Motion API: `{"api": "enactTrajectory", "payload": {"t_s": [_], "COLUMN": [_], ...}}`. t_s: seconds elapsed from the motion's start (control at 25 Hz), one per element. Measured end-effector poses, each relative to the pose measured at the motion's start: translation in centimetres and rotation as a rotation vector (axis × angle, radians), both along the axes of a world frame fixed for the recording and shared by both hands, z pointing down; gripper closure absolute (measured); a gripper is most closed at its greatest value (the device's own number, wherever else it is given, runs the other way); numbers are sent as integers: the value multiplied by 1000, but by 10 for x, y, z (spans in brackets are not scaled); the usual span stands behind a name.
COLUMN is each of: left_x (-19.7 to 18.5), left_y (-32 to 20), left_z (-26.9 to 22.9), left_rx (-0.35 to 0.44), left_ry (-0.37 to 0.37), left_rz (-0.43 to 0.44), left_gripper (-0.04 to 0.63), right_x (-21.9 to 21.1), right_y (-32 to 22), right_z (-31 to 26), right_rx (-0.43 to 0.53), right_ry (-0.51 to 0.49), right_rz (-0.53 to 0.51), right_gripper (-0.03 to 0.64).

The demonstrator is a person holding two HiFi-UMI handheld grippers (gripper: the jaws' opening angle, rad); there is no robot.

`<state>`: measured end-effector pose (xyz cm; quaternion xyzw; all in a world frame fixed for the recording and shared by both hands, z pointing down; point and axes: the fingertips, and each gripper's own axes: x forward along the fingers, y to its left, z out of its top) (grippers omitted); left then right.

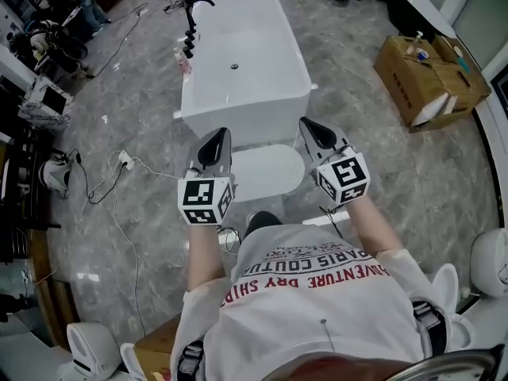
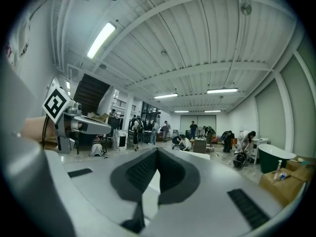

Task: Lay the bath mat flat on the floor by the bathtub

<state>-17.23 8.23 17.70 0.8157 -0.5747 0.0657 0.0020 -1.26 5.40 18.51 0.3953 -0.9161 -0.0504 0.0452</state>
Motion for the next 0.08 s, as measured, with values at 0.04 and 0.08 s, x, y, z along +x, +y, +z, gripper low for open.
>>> {"api": "enactTrajectory", "payload": {"t_s": [0.04,0.08], "left_x": [-1,-3], "left_y": [2,4], "left_z": [1,2], "left_rx": [-1,-3], "left_ry": [2,4], "left_rz": [-3,-6], "left_gripper": [583,583], "right_x": [0,0], "right_y": [2,4], "right_z": [0,1], "right_rx": [-2,-4], "right_ry": [-1,-2], "right_rz": [1,2], "right_gripper": [611,611]}}
